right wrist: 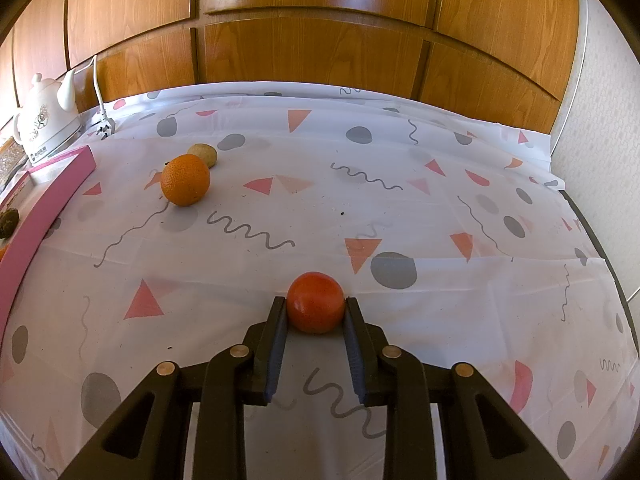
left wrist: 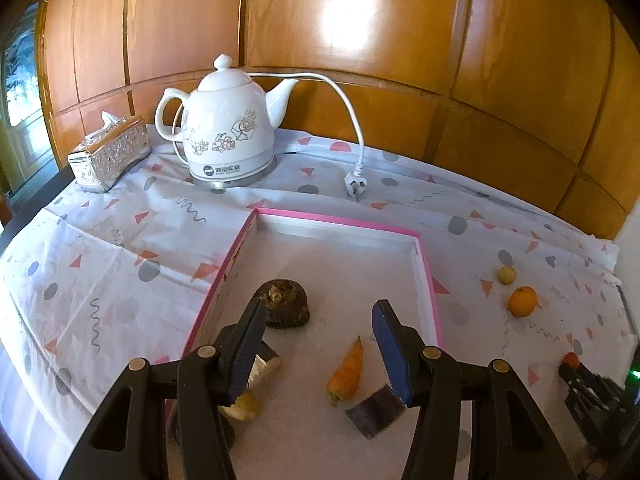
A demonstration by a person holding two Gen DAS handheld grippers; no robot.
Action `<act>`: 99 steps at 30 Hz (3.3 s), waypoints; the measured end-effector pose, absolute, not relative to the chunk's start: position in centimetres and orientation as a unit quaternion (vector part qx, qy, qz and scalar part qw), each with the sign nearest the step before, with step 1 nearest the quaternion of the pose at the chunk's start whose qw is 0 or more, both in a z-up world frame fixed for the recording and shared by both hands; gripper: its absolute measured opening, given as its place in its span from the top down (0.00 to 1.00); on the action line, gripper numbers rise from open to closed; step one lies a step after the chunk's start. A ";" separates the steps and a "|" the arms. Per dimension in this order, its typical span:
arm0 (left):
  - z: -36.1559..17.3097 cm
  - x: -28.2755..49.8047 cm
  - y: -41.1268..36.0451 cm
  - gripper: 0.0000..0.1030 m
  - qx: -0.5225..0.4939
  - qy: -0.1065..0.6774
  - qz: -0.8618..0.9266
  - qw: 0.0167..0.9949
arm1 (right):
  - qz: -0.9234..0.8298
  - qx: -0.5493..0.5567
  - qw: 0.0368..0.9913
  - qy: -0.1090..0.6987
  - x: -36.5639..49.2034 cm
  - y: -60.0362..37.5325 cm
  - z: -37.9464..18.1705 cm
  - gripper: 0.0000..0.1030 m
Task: Organize fruits
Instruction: 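Carry the red tomato into the tray and open the right gripper, then move the right gripper to the orange and grasp it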
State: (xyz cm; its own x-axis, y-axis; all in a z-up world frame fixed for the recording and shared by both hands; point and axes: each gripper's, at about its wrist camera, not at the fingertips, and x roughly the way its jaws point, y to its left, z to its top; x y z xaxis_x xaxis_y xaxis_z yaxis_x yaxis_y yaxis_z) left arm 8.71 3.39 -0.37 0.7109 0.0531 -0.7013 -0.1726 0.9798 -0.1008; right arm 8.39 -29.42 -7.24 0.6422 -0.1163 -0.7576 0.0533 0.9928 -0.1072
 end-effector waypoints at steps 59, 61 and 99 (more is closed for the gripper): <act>-2.0 2.0 9.8 0.46 -0.135 0.377 0.108 0.910 | 0.253 -0.038 0.851 0.458 13.6 -3.8 -2.9 0.63; -2.1 2.0 9.8 0.46 -0.134 0.377 0.107 0.910 | 0.247 -0.036 0.853 0.458 13.4 -4.2 -3.0 0.63; -0.4 4.1 0.4 0.44 -0.065 0.384 0.000 0.921 | 0.023 0.038 0.910 0.413 10.7 -22.3 -3.8 0.62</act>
State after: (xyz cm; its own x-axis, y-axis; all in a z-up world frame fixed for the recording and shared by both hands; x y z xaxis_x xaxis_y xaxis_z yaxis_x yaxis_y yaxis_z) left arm 4.12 0.38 -0.37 0.7049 -0.0489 -0.7076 -0.0505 0.9916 -0.1189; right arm 10.73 -22.31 -3.83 0.6585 0.0725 -0.7491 -0.0094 0.9961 0.0882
